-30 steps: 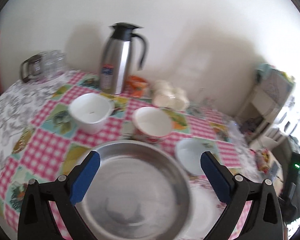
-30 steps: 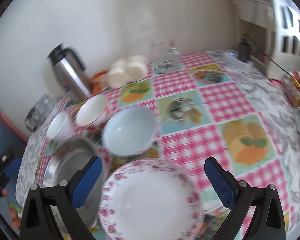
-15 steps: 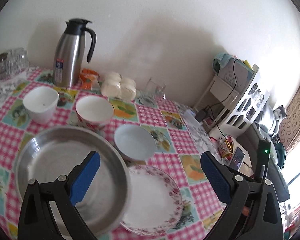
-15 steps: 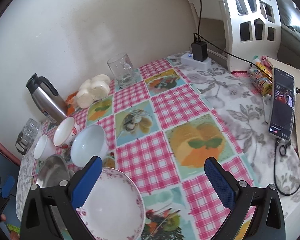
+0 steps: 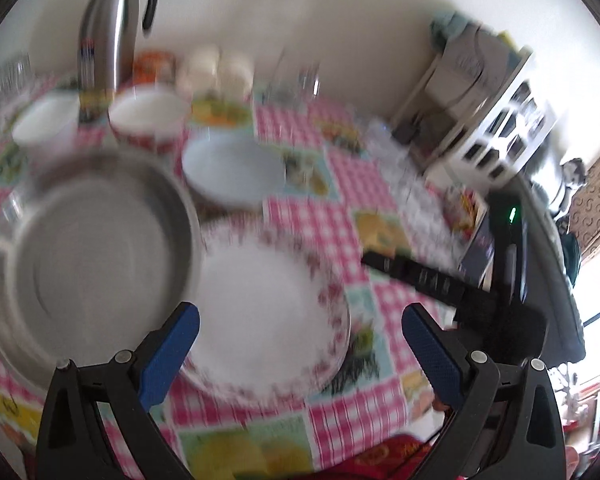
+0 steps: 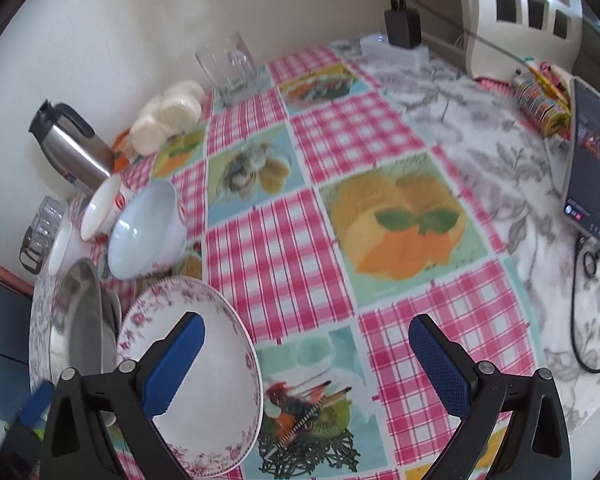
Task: Organize plates and bowls
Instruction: 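Move the right tool to the rim of the floral-rimmed white plate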
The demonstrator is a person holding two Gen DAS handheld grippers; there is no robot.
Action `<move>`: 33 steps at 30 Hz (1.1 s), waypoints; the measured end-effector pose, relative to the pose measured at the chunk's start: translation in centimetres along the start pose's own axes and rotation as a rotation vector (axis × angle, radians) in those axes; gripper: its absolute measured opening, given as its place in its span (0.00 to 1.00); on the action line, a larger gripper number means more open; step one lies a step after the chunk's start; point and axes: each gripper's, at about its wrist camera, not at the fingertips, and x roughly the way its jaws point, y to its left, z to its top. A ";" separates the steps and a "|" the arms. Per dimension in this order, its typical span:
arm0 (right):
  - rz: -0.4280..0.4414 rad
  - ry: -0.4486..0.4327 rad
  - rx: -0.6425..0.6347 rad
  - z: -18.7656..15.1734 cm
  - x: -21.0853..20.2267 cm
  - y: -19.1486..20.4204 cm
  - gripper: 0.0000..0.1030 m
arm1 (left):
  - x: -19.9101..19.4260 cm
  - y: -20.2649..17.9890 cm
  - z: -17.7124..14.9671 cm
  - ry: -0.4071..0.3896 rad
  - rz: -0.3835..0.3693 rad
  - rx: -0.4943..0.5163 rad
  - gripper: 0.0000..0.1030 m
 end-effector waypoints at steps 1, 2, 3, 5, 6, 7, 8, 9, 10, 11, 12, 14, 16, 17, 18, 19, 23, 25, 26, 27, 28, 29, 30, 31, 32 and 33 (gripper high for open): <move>-0.004 0.011 0.003 -0.1 0.3 -0.1 1.00 | 0.4 0.0 -0.3 0.021 0.005 -0.010 0.98; -0.006 0.020 0.008 -0.1 0.5 -0.2 1.00 | 0.8 -0.1 -0.7 0.043 0.009 -0.019 0.98; -0.005 0.029 0.016 -0.2 0.8 -0.3 1.00 | 1.1 -0.2 -1.1 0.060 0.013 -0.024 0.98; 0.005 0.046 0.036 -0.3 1.3 -0.7 1.00 | 1.4 -0.3 -1.7 0.066 0.029 -0.038 0.98; 0.010 0.052 0.043 -0.3 1.5 -0.9 1.00 | 1.3 -0.2 -1.9 0.055 0.044 -0.057 0.98; 0.014 0.060 0.051 -0.4 1.6 -1.0 1.00 | 1.3 -0.1 -2.1 0.047 0.053 -0.074 0.98; 0.019 0.068 0.059 -0.4 1.8 -1.1 1.00 | 1.3 0.2 -2.3 0.044 0.059 -0.097 0.98; 0.022 0.075 0.065 -0.5 2.0 -1.2 1.00 | 1.5 0.4 -2.4 0.047 0.056 -0.120 0.98; 0.024 0.080 0.069 -0.5 2.1 -1.4 1.00 | 1.7 0.7 -2.6 0.050 0.053 -0.143 0.98; 0.026 0.085 0.071 -0.6 2.2 -1.4 1.00 | 1.9 1.0 -2.9 0.059 0.051 -0.172 0.98; 0.029 0.088 0.072 -0.6 2.4 -1.4 1.00 | 2.2 1.2 -3.0 0.066 0.051 -0.188 0.98; 0.036 0.092 0.068 -0.6 2.4 -1.2 1.00 | 2.9 1.6 -3.3 0.093 0.048 -0.219 0.98; 0.045 0.091 0.057 -0.6 2.4 -0.9 0.99 | 3.4 1.8 -3.5 0.112 0.051 -0.240 0.98; 0.048 0.091 0.052 -0.6 2.3 -0.8 0.99 | 3.5 1.9 -3.5 0.113 0.057 -0.245 0.98; 0.052 0.091 0.044 -0.6 2.4 -0.6 0.98 | 3.5 2.1 -3.6 0.112 0.064 -0.250 0.98; 0.057 0.091 0.034 -0.7 2.4 -0.3 0.97 | 3.5 2.2 -3.6 0.108 0.072 -0.258 0.98; 0.066 0.097 0.015 -0.7 2.8 0.4 0.96 | 3.3 2.8 -3.7 0.094 0.086 -0.290 0.95; 0.071 0.104 0.010 -0.7 3.2 0.7 0.95 | 3.1 3.2 -3.8 0.083 0.099 -0.308 0.91; 0.073 0.108 0.006 -0.8 3.3 0.9 0.95 | 3.0 3.3 -3.8 0.077 0.100 -0.317 0.90; 0.075 0.114 0.002 -0.9 3.5 1.0 0.94 | 2.9 3.3 -3.9 0.074 0.100 -0.319 0.89; 0.076 0.119 0.001 -1.0 3.7 1.1 0.93 | 2.8 3.3 -4.0 0.073 0.107 -0.317 0.87; 0.078 0.123 0.000 -1.0 3.8 1.1 0.91 | 2.6 3.2 -4.1 0.066 0.120 -0.310 0.83; 0.080 0.128 -0.002 -1.1 4.0 1.2 0.89 | 2.6 3.1 -4.2 0.062 0.123 -0.306 0.82; 0.081 0.132 -0.005 -1.1 4.1 1.3 0.88 | 2.6 3.0 -4.2 0.059 0.121 -0.304 0.81; 0.082 0.135 -0.008 -1.2 4.2 1.4 0.88 | 2.6 2.9 -4.3 0.057 0.114 -0.305 0.80; 0.083 0.137 -0.011 -1.3 4.2 1.4 0.87 | 2.6 2.9 -4.3 0.057 0.110 -0.308 0.80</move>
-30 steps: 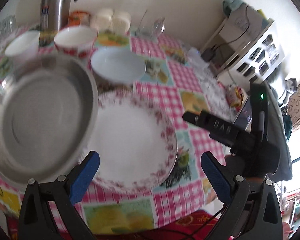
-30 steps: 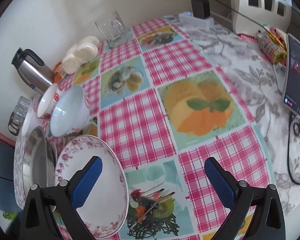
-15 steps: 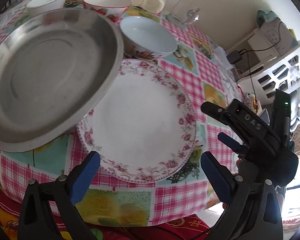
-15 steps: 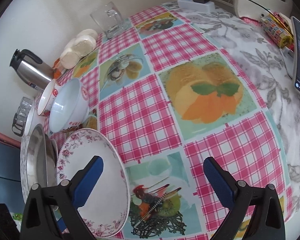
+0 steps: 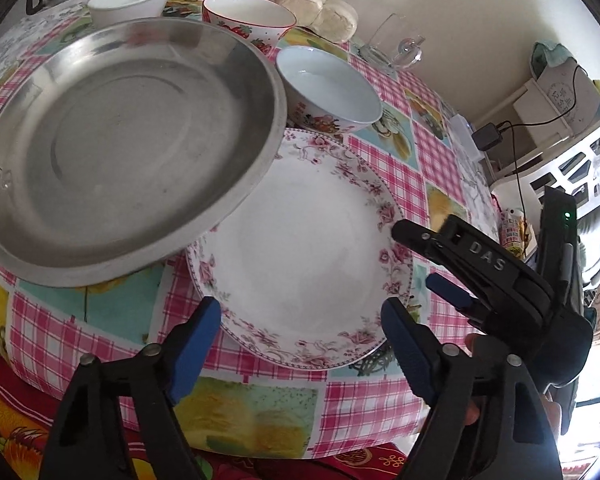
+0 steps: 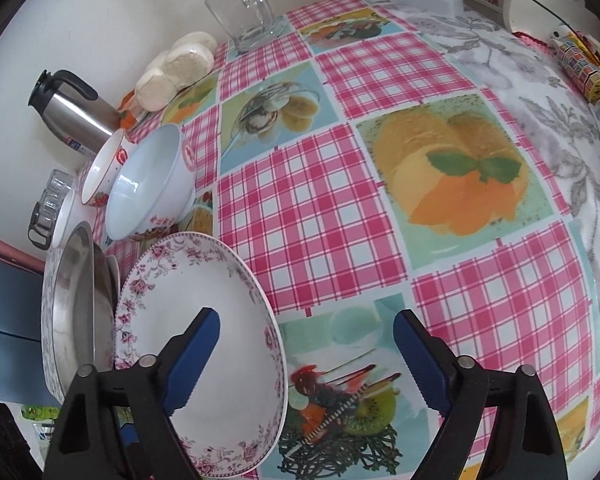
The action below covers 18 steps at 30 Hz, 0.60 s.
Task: Organize plates and bowls
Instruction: 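Move the right tool to the rim of the floral-rimmed white plate, then close the right tool on the floral plate rim while the left tool closes beside it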
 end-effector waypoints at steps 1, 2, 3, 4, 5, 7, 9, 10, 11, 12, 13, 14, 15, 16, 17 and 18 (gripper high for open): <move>0.001 0.001 -0.003 0.0 0.1 0.1 0.86 | 0.0 0.0 0.0 -0.002 -0.001 -0.001 0.79; 0.001 0.003 -0.005 0.0 0.1 0.2 0.86 | 0.0 0.0 0.0 -0.003 -0.001 -0.003 0.79; 0.000 0.003 -0.007 -0.1 0.1 0.2 0.86 | 0.0 0.1 0.1 -0.005 -0.001 -0.006 0.79; 0.002 0.003 -0.009 -0.1 0.2 0.3 0.85 | 0.0 0.1 0.1 -0.007 0.000 -0.008 0.78; 0.006 0.004 -0.012 -0.1 0.2 0.4 0.84 | -0.1 0.2 0.1 -0.008 0.002 -0.010 0.76; 0.008 0.007 -0.017 0.0 0.5 0.8 0.82 | -0.3 0.3 -0.1 -0.008 0.010 -0.012 0.73; 0.009 0.010 -0.023 0.0 0.4 0.7 0.82 | -0.4 0.3 -0.3 -0.004 0.010 -0.008 0.72; 0.009 0.012 -0.025 0.0 0.4 0.7 0.81 | -0.4 0.2 -0.4 -0.003 0.012 -0.005 0.72; 0.009 0.012 -0.027 0.0 0.5 0.7 0.81 | -0.4 0.1 -0.5 -0.003 0.018 0.002 0.72; 0.009 0.012 -0.028 0.0 0.5 0.8 0.81 | -0.4 0.0 -0.6 -0.001 0.026 0.008 0.72; 0.010 0.011 -0.028 0.0 0.4 0.7 0.81 | -0.3 0.0 -0.8 0.005 0.031 0.010 0.72; 0.011 0.011 -0.029 0.0 0.5 0.8 0.81 | -0.2 0.0 -1.0 0.009 0.031 0.010 0.72; 0.012 0.009 -0.028 0.0 0.5 0.8 0.81 | -0.2 0.1 -1.1 0.017 0.029 0.011 0.72; 0.013 0.009 -0.028 0.1 0.5 0.8 0.81 | -0.1 0.1 -1.3 0.026 0.027 0.008 0.72; 0.013 0.009 -0.027 0.1 0.5 0.7 0.81 | 0.1 0.3 -1.4 0.039 0.025 0.003 0.72; 0.014 0.010 -0.026 0.1 0.5 0.7 0.81 | 0.3 0.4 -1.5 0.047 0.028 0.000 0.72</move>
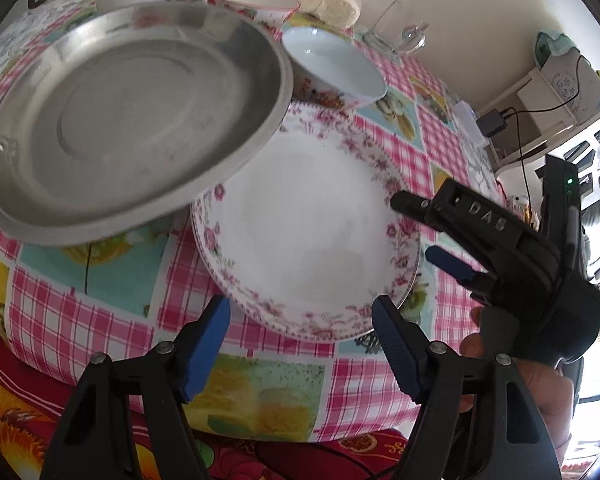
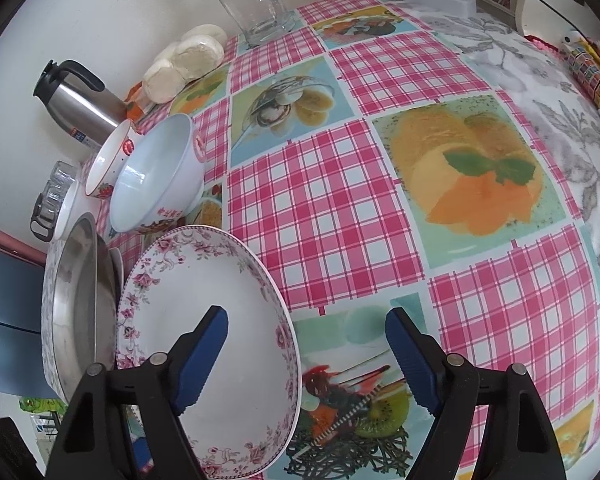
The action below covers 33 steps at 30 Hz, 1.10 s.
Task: Organize plates and bowls
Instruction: 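Close the right tool on the floral plate rim while the left tool closes beside it, then lift and tilt the floral plate upright with both tools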
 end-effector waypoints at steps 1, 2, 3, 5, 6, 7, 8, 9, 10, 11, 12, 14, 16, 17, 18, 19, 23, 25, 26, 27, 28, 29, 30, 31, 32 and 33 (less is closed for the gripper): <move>0.001 0.001 -0.001 -0.1 -0.1 0.0 0.81 | 0.2 0.1 0.0 0.009 0.007 -0.004 0.72; 0.002 0.002 -0.002 -0.1 -0.1 -0.1 0.81 | 0.4 0.3 0.0 0.016 0.015 -0.011 0.72; 0.003 0.003 -0.002 -0.2 -0.1 0.0 0.81 | 0.5 0.5 0.1 0.018 0.023 -0.018 0.72; 0.007 0.008 -0.009 -0.4 0.0 0.1 0.78 | 0.6 0.8 0.3 0.016 0.034 -0.036 0.72; 0.008 0.009 -0.016 -0.4 0.0 0.2 0.76 | 0.6 1.0 0.4 0.012 0.037 -0.042 0.72; 0.006 0.008 -0.021 -0.4 0.1 0.4 0.74 | 0.6 1.2 0.5 0.005 0.046 -0.048 0.72; 0.004 0.008 -0.028 -0.4 0.1 0.5 0.72 | 0.7 1.3 0.7 -0.002 0.059 -0.050 0.72; 0.004 0.008 -0.032 -0.4 0.2 0.6 0.66 | 0.7 1.4 0.8 -0.005 0.066 -0.054 0.72; 0.009 0.010 -0.036 -0.4 0.3 0.7 0.59 | 0.8 1.6 0.8 -0.005 0.069 -0.062 0.71; 0.014 0.011 -0.040 -0.4 0.4 0.8 0.55 | 1.0 1.7 0.9 -0.001 0.069 -0.069 0.67; 0.022 0.013 -0.042 -0.4 0.5 0.8 0.47 | 1.1 1.9 1.0 0.004 0.068 -0.073 0.66; 0.043 0.017 -0.042 -0.5 0.6 0.8 0.38 | 1.4 2.0 1.1 0.005 0.074 -0.075 0.60; 0.051 0.018 -0.036 -0.5 0.8 0.8 0.30 | 1.6 2.2 1.3 0.006 0.078 -0.078 0.56; 0.051 0.017 -0.035 -0.5 0.8 0.7 0.28 | 1.7 2.3 1.3 0.009 0.075 -0.083 0.53; 0.047 0.016 -0.032 -0.5 0.8 0.6 0.23 | 1.8 2.4 1.4 0.010 0.076 -0.088 0.52; 0.042 0.017 -0.028 -0.5 0.9 0.6 0.19 | 1.9 2.5 1.5 0.012 0.075 -0.094 0.49; 0.050 0.014 -0.037 -0.5 0.8 0.7 0.15 | 2.1 2.5 1.6 0.007 0.068 -0.099 0.42; 0.041 0.012 -0.052 -0.6 0.6 0.9 0.13 | 2.3 2.4 1.6 0.006 0.070 -0.091 0.38; 0.033 0.010 -0.055 -0.6 0.5 0.9 0.13 | 2.3 2.3 1.6 0.005 0.071 -0.086 0.35; 0.027 0.009 -0.057 -0.6 0.4 0.9 0.13 | 2.5 2.0 1.6 0.006 0.069 -0.079 0.33; 0.016 0.006 -0.056 -0.6 0.3 0.8 0.13 | 2.6 1.8 1.6 0.008 0.066 -0.071 0.29; 0.009 0.005 -0.054 -0.6 0.2 0.7 0.13 | 2.8 1.5 1.5 0.011 0.063 -0.059 0.24; -0.002 0.003 -0.051 -0.6 0.1 0.5 0.13 | 2.9 1.4 1.5 0.012 0.062 -0.051 0.23; -0.010 0.001 -0.045 -0.6 0.0 0.2 0.13 | 3.1 1.2 1.5 0.012 0.060 -0.041 0.20; -0.016 0.000 -0.041 -0.5 -0.2 0.0 0.13 | 3.2 1.0 1.5 0.007 0.054 -0.032 0.19; -0.020 -0.001 -0.036 -0.5 -0.3 -0.2 0.13 | 3.3 0.8 1.5 0.007 0.050 -0.027 0.19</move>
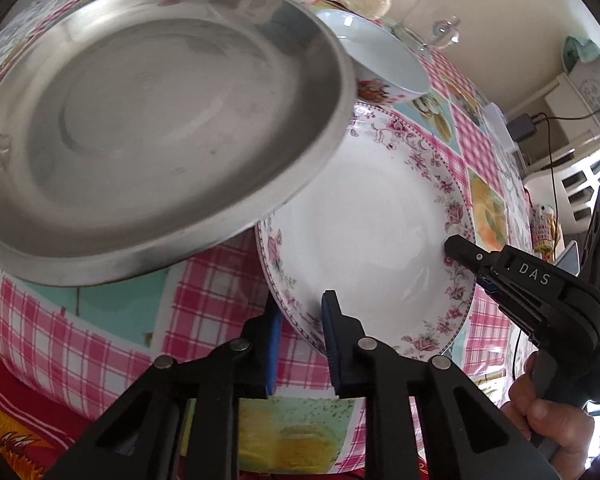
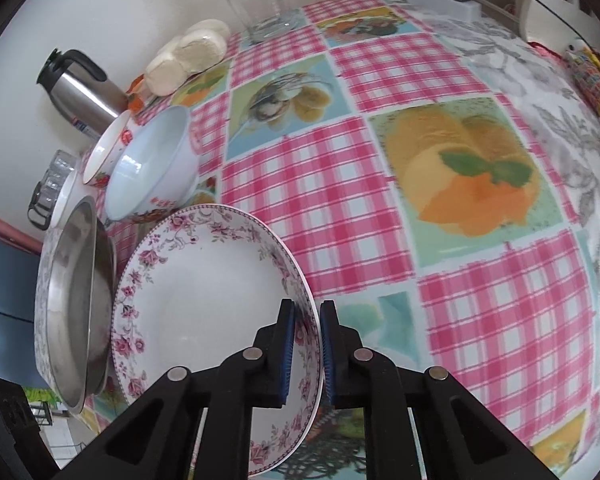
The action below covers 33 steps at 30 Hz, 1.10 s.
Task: Organize plates and bowls
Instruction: 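Lift and tilt the floral plate upright with both tools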
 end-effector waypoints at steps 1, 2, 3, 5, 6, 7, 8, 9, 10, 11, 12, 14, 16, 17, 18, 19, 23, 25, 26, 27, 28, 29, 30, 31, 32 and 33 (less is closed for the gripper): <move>0.000 -0.001 0.008 0.0 -0.1 -0.3 0.13 | 0.1 -0.2 0.0 0.001 -0.004 0.004 0.18; 0.005 -0.001 0.022 0.0 -0.1 -0.7 0.13 | 0.2 -0.3 0.0 0.000 -0.006 0.006 0.18; 0.008 -0.001 0.031 0.1 -0.1 -1.0 0.13 | 0.4 -0.5 0.1 0.000 -0.007 0.011 0.18; 0.010 -0.003 0.043 0.1 -0.2 -1.4 0.13 | 0.6 -0.9 0.3 0.001 -0.010 0.022 0.19; 0.007 -0.005 0.048 0.1 -0.3 -1.6 0.13 | 0.7 -1.0 0.4 0.002 -0.013 0.029 0.19; 0.003 -0.008 0.051 0.0 -0.4 -1.8 0.13 | 0.9 -1.2 0.5 0.002 -0.015 0.033 0.19; -0.002 -0.010 0.054 0.1 -0.4 -1.9 0.13 | 1.0 -1.4 0.6 0.000 -0.016 0.037 0.19; -0.002 -0.011 0.061 0.1 -0.5 -2.1 0.13 | 1.2 -1.6 0.8 -0.003 -0.016 0.040 0.19; -0.001 -0.013 0.067 0.1 -0.5 -2.3 0.13 | 1.4 -1.9 0.9 -0.006 -0.015 0.043 0.19; -0.002 -0.015 0.074 0.1 -0.5 -2.5 0.13 | 1.5 -2.1 1.1 -0.012 -0.015 0.046 0.19; -0.006 -0.018 0.076 0.1 -0.6 -2.7 0.13 | 1.5 -2.2 1.1 -0.014 -0.016 0.048 0.19; -0.025 -0.024 0.077 0.2 -0.9 -3.0 0.13 | 1.7 -2.5 1.3 -0.018 -0.016 0.057 0.18; -0.041 -0.030 0.078 0.2 -1.0 -3.3 0.14 | 1.8 -2.9 1.4 -0.026 -0.009 0.074 0.18; -0.043 -0.032 0.082 0.2 -1.1 -3.4 0.14 | 1.9 -3.2 1.5 -0.033 0.000 0.087 0.19; -0.040 -0.033 0.087 0.2 -1.1 -3.6 0.14 | 1.9 -3.4 1.4 -0.044 0.011 0.100 0.19; -0.037 -0.033 0.091 0.2 -1.2 -3.7 0.14 | 2.0 -3.7 1.4 -0.057 0.024 0.111 0.19; -0.039 -0.040 0.109 0.3 -1.1 -4.0 0.14 | 2.1 -4.2 1.3 -0.086 0.041 0.142 0.19; -0.030 -0.043 0.122 0.3 -1.1 -4.4 0.14 | 2.1 -4.2 1.4 -0.092 0.037 0.141 0.19; -0.021 -0.044 0.130 0.1 -1.3 -4.7 0.14 | 2.1 -4.1 1.5 -0.093 0.031 0.135 0.19; -0.008 -0.044 0.140 0.1 -1.2 -5.0 0.14 | 2.4 -4.3 1.7 -0.095 0.023 0.127 0.19; 0.003 -0.045 0.150 0.1 -1.1 -5.1 0.14 | 2.4 -4.2 1.8 -0.094 0.011 0.116 0.19; 0.021 -0.047 0.165 0.1 -1.1 -5.4 0.14 | 2.5 -4.0 1.9 -0.094 -0.001 0.104 0.19; 0.033 -0.049 0.176 0.1 -1.0 -5.5 0.14 | 2.5 -4.0 1.9 -0.093 -0.009 0.097 0.19; 0.044 -0.050 0.186 0.1 -1.0 -5.7 0.14 | 2.5 -3.9 1.9 -0.095 -0.015 0.091 0.19; 0.056 -0.052 0.196 0.1 -0.9 -5.9 0.14 | 2.5 -3.9 1.9 -0.097 -0.017 0.088 0.19; 0.062 -0.053 0.201 0.1 -0.9 -6.0 0.14 | 2.5 -3.9 1.9 -0.100 -0.020 0.083 0.19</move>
